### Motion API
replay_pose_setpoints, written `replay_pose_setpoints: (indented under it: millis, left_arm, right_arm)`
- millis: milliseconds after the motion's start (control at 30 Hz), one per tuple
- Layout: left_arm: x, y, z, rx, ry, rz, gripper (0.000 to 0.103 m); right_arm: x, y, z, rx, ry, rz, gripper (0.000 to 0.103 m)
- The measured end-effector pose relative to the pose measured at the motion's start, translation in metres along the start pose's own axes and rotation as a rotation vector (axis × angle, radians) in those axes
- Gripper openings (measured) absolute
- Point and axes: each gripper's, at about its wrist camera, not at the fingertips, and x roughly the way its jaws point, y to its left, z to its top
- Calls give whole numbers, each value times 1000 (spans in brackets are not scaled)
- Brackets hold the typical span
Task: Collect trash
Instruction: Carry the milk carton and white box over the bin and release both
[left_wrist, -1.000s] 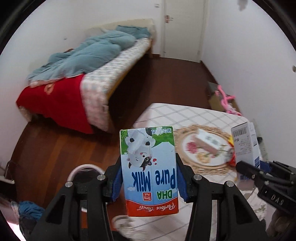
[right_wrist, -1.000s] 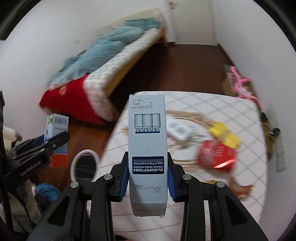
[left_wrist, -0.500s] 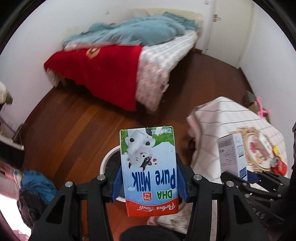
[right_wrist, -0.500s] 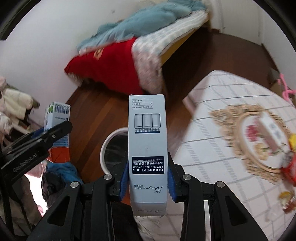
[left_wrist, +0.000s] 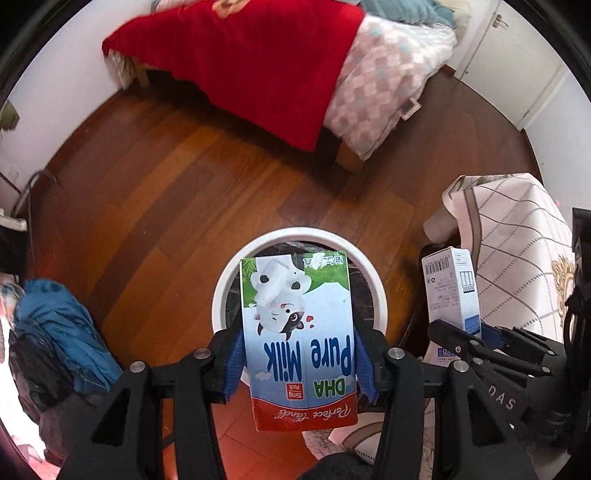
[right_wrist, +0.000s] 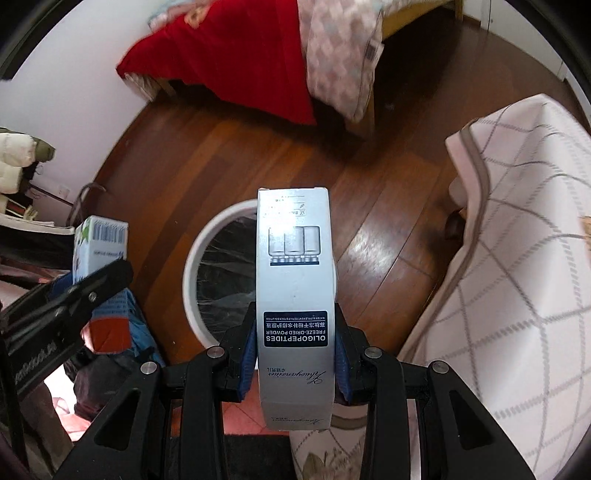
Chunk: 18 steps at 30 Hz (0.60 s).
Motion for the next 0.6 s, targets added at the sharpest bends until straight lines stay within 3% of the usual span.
replay_pose_setpoints:
  millis: [200,267,333,400,500,600]
  left_arm:
    - [19,15,0,-46,45,12,49]
    - [20,20,-1,-65,49,11,59]
    - [19,24,-1,-79,41,16,88]
    - [19,28,-2,-87,35,37,99]
    - [19,34,-2,-95,31,62,99]
    - [15,38,-6,-106,27,77,99]
  right_arm:
    - [44,-3,16,-5,71,12,37]
    - [50,-2,19,-8,84,13,37]
    - [57,-1,26,-11,92,21,37]
    - [57,1,29,-15,94,36,38]
    - [56,4,33,-31,85,24,59]
    - [52,4,35,-36,77,16,65]
